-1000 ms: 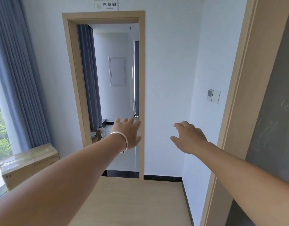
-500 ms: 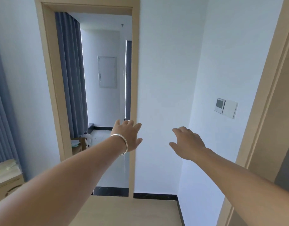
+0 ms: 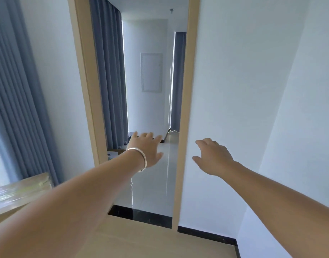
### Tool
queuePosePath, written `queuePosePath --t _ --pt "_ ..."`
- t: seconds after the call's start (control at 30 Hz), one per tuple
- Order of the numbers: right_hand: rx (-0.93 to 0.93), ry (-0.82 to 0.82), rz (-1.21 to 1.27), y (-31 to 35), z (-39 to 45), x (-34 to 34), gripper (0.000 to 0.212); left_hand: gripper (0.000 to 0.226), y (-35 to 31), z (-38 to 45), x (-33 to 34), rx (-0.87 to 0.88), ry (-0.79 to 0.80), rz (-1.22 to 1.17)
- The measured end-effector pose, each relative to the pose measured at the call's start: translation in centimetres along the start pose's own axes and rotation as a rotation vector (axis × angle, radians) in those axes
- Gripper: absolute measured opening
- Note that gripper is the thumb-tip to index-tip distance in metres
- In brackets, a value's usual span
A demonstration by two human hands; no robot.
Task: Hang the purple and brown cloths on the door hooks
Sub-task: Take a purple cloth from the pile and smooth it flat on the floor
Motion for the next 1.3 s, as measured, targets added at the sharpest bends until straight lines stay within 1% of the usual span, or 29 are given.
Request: queuePosePath --t 0.07,0.23,0.43,0.57,0.77,0.93,1.1,1.3 --pt "-0.057 0.008 0.028 2.3 3.2 1.9 0.045 0.061 3.0 0.7 2.1 -0.057 0.023 0.015" --pt "-0.226 -0.002 0.108 9.1 11.7 5.8 0.049 0.064 11.3 1.7 6.6 -0.228 0.104 0.095" --pt "-0.478 -0.04 0.227 18.0 20.9 8.4 0.047 0.064 20.6 1.9 8.6 -0.457 0.164 0.226" --pt "-0.638 -0.014 0.299 23.7 24.4 10.2 0.054 0.067 25.6 0.7 9.2 -0.611 0.215 0.251" --pt "-0.843 0.037 0.392 32.5 25.3 12.8 0.063 0.07 30.5 -5.1 10.9 -0.8 0.281 0.317" --pt "-0.992 0.098 0.457 40.4 23.0 15.5 0.062 0.07 34.5 -11.6 12.9 -0.969 0.348 0.346" --pt "-1.092 0.157 0.482 48.8 21.2 18.9 0.064 0.07 39.3 -17.1 16.1 -1.051 0.429 0.348" --pt "-1.196 0.236 0.38 60.1 20.2 24.9 0.065 0.068 47.2 -23.9 21.9 -1.126 0.47 0.297"
Point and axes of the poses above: each hand's wrist, its own z-axis towards the middle knuckle, its own x-axis out of the palm, y = z × x, the point moved 8 cm from there along z, towards the middle knuckle, and after that the axes turned 6 degrees about -y, right-handed, at the moved point
